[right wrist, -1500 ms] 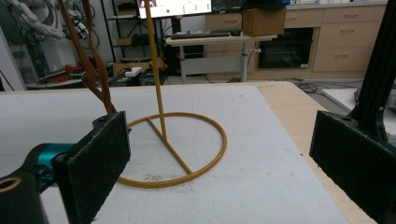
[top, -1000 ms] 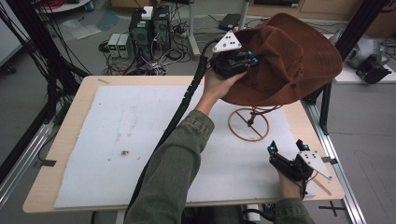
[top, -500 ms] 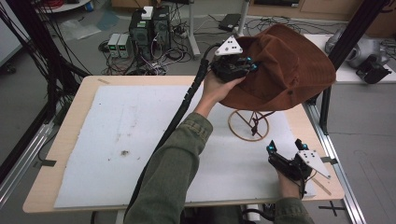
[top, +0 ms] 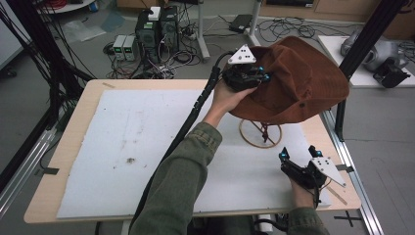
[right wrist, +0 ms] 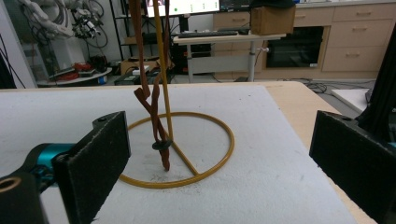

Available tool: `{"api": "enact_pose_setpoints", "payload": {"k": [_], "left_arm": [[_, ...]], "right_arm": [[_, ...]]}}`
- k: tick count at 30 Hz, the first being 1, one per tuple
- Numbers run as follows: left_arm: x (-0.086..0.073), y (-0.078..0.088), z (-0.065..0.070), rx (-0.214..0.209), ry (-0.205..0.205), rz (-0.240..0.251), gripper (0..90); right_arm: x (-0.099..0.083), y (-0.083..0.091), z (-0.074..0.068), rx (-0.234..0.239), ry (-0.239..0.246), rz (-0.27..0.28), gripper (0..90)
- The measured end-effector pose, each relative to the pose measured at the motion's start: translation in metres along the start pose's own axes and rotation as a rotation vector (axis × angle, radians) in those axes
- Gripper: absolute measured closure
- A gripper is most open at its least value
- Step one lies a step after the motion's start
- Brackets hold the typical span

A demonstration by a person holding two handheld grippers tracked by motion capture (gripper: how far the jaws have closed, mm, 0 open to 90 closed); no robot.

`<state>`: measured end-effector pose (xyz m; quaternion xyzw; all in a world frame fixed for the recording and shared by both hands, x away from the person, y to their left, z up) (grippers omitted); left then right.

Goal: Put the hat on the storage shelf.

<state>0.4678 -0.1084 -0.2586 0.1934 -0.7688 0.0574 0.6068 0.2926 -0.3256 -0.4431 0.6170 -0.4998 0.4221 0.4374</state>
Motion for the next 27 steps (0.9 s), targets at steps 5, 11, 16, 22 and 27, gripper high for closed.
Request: {"api": "enact_pose_setpoints", "payload": {"k": [5, 11, 16, 22, 27], "left_arm": [[-0.005, 0.0, 0.001, -0.006, 0.002, -0.006, 81.8], [-0.004, 0.001, 0.0, 0.01, 0.005, 0.004, 75.3], [0.0, 0.004, -0.001, 0.036, 0.004, 0.039, 57.1], [0.003, 0.009, -0.004, 0.076, -0.005, 0.047, 43.4], [0.007, 0.018, -0.007, 0.108, -0.005, 0.052, 35.9]], "right_arm": [[0.0, -0.001, -0.001, 0.004, 0.0, 0.003, 4.4], [0.0, -0.002, -0.002, 0.006, 0.005, 0.002, 4.4], [0.0, -0.001, -0.001, 0.0, 0.009, 0.001, 4.3], [0.0, -0.001, -0.001, 0.002, 0.01, 0.0, 4.3], [0.0, 0.0, -0.001, -0.001, 0.006, 0.001, 4.3]]}}
Point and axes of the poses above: each handheld gripper's, and its own axes: y roughly backward along the jaws, x roughly out of its top, z roughly to its right, the point moved 3 cm from there along -y, roughly forward along the jaws, and after that the axes turned 11 degrees about -y, right-handed, at the moved point
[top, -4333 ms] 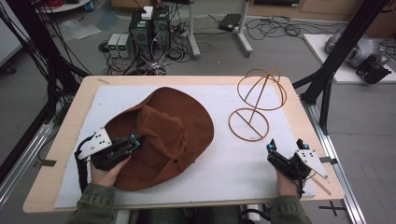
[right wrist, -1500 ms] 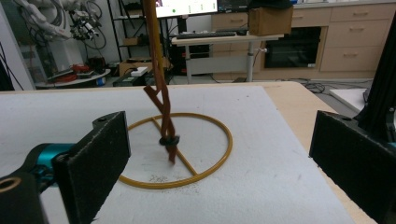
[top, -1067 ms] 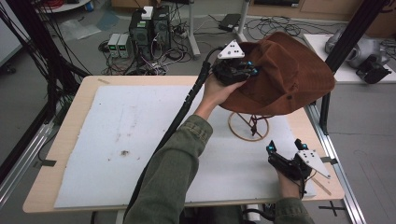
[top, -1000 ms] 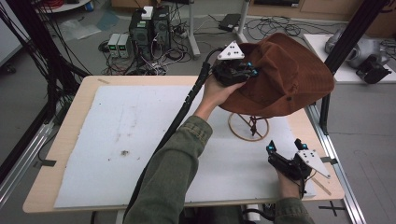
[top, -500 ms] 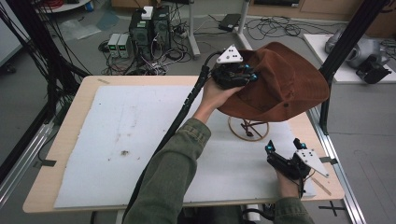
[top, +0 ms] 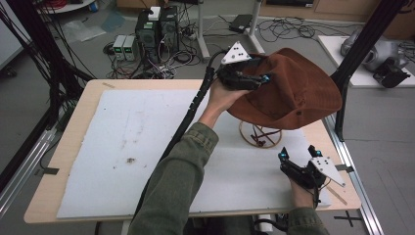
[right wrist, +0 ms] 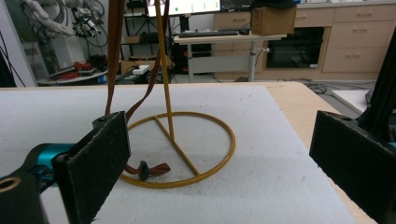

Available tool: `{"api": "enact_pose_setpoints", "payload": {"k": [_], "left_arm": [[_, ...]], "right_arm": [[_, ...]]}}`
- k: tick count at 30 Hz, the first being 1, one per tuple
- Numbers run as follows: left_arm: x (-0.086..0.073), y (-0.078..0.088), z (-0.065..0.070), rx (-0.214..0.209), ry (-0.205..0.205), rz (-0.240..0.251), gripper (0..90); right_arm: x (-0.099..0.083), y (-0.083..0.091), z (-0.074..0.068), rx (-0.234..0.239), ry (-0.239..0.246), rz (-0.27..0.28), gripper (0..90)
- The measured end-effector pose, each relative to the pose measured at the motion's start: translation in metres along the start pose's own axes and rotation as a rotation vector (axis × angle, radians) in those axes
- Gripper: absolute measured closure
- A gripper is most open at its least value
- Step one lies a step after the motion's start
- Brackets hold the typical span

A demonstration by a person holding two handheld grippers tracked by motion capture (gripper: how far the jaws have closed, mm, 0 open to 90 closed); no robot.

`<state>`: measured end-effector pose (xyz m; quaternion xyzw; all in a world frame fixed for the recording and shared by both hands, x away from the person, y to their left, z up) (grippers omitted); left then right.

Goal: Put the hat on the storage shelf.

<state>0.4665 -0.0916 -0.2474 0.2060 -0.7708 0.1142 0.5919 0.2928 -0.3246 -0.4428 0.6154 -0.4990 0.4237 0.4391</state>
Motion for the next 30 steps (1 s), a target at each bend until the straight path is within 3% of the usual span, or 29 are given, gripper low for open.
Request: {"api": "enact_pose_setpoints", "payload": {"k": [8, 12, 16, 24, 27, 30], "left_arm": [[0.005, 0.031, -0.007, 0.063, -0.008, -0.008, 28.2], [0.005, 0.061, -0.01, 0.125, -0.013, -0.025, 24.5], [-0.001, 0.103, -0.013, 0.2, -0.022, -0.035, 23.1], [-0.038, 0.212, -0.014, 0.443, -0.009, -0.044, 22.1], [-0.062, 0.256, -0.007, 0.564, 0.028, -0.06, 22.1], [-0.083, 0.289, 0.001, 0.69, 0.035, -0.095, 22.0]], "right_arm": [[0.001, 0.0, 0.0, 0.001, -0.006, 0.01, 4.3], [0.001, 0.0, -0.001, -0.002, -0.002, 0.003, 4.3], [0.0, 0.0, -0.002, -0.002, -0.002, 0.004, 4.3], [0.001, 0.004, 0.001, -0.019, -0.015, 0.01, 4.3], [0.001, 0.007, 0.001, -0.028, -0.022, 0.009, 4.3], [0.002, 0.009, 0.001, -0.033, -0.029, 0.014, 4.3]]}}
Point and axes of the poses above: each handheld gripper's, and its own axes: y roughly backward along the jaws, x roughly out of its top, z roughly to its right, the point moved 3 cm from there along -y, roughly forward along the jaws, and after that the axes turned 11 degrees about -y, right-handed, at the moved point
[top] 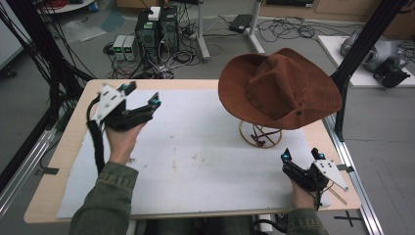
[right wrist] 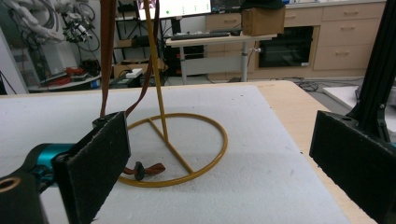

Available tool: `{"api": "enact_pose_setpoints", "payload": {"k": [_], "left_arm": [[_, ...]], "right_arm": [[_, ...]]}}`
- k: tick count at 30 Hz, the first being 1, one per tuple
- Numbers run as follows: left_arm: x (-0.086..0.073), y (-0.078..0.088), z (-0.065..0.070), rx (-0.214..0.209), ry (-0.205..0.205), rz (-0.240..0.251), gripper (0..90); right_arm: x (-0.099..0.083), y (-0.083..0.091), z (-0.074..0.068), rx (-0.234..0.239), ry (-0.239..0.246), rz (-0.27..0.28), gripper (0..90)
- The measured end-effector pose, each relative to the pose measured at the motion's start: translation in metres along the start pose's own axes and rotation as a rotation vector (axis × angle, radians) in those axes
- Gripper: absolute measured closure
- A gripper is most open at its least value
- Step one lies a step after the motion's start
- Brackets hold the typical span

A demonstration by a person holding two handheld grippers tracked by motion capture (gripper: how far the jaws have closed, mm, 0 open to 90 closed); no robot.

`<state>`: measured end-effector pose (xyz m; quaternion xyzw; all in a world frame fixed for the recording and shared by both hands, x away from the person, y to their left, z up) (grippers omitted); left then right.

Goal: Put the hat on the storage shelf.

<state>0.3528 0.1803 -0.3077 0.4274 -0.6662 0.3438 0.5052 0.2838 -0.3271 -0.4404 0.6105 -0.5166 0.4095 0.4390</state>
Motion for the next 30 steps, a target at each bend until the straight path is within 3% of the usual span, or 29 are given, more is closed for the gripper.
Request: {"api": "enact_pose_setpoints", "payload": {"k": [4, 6, 9, 11, 13, 20, 22, 26, 30], "left_arm": [[-0.028, 0.034, -0.015, 0.142, 0.05, -0.025, 21.5], [-0.042, 0.05, -0.022, 0.188, 0.078, -0.046, 21.5], [-0.066, 0.072, -0.027, 0.262, 0.083, -0.1, 21.0], [-0.08, 0.086, -0.029, 0.305, 0.111, -0.109, 19.8], [-0.09, 0.099, -0.03, 0.346, 0.101, -0.115, 19.2], [-0.112, 0.123, -0.024, 0.38, 0.059, -0.123, 18.3], [-0.119, 0.127, -0.021, 0.381, 0.061, -0.123, 18.3], [-0.125, 0.129, -0.021, 0.378, 0.114, -0.11, 18.2], [-0.13, 0.129, -0.022, 0.387, 0.083, -0.116, 18.3]], "right_arm": [[0.0, 0.0, -0.001, -0.005, -0.001, 0.003, 4.3], [0.0, -0.001, -0.001, -0.016, 0.0, 0.01, 4.3], [-0.001, -0.001, -0.002, -0.023, -0.006, 0.011, 4.3], [-0.001, -0.001, -0.003, -0.02, -0.004, 0.014, 4.3], [-0.001, -0.001, -0.004, -0.02, 0.001, 0.015, 4.3], [-0.003, -0.003, -0.005, -0.018, 0.007, 0.014, 4.2], [-0.003, -0.004, -0.006, -0.02, 0.01, 0.012, 4.2], [-0.004, -0.004, -0.007, -0.019, -0.002, 0.014, 4.2], [-0.004, -0.003, -0.006, -0.023, 0.002, 0.024, 4.2]]}}
Point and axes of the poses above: each handheld gripper's, and its own axes: y roughly backward along the jaws, x roughly out of its top, z roughly to its right, the point moved 3 cm from there along -y, roughly forward along the jaws, and after that the axes turned 11 degrees about -y, right-handed, at the moved point
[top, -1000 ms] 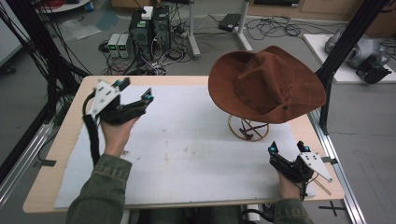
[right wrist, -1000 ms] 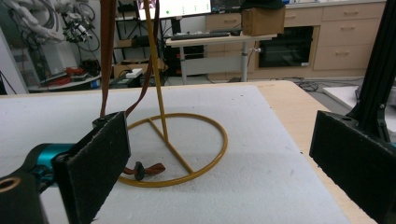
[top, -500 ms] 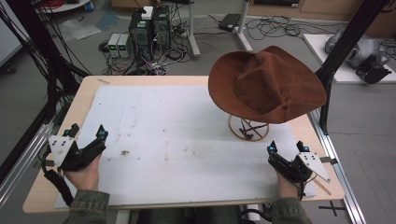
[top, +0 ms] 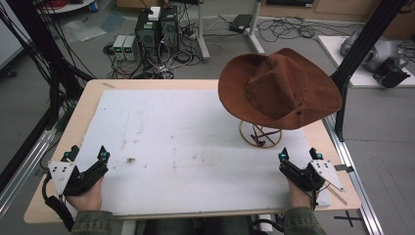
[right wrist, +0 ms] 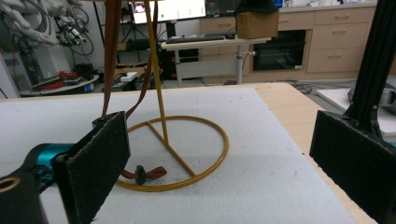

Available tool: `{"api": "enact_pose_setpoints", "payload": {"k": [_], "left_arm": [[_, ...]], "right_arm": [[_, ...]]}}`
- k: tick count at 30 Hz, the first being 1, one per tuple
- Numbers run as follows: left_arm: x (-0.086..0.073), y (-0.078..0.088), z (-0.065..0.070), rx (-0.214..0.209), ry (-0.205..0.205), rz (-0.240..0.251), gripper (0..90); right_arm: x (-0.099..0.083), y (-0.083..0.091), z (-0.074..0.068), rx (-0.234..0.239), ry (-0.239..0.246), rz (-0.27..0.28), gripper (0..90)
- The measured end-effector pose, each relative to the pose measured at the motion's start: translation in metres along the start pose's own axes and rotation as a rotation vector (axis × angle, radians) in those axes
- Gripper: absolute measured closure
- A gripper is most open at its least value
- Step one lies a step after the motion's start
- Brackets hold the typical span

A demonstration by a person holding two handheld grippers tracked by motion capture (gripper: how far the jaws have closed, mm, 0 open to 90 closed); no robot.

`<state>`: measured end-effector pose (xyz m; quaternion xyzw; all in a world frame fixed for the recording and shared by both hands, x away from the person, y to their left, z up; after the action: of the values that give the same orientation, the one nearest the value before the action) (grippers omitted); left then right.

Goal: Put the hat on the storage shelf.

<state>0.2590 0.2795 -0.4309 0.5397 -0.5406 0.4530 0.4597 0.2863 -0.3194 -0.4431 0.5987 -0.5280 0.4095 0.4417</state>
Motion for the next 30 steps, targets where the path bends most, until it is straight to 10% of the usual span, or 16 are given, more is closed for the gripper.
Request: {"api": "enact_pose_setpoints", "payload": {"k": [30], "left_arm": [[-0.0084, -0.002, 0.0032, -0.032, 0.0, 0.003, 17.6]], "right_arm": [[-0.0024, -0.0034, 0.0008, 0.022, -0.004, -0.026, 4.2]]}}
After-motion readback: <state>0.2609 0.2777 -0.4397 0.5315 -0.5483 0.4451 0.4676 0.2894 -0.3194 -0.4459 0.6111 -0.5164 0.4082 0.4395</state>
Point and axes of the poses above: each handheld gripper's, and its own axes: y roughly backward along the jaws, x roughly out of its top, z roughly to its right, the point moved 3 cm from there along -y, roughly forward along the jaws, and after that the axes turned 11 degrees about -y, right-handed, at the moved point
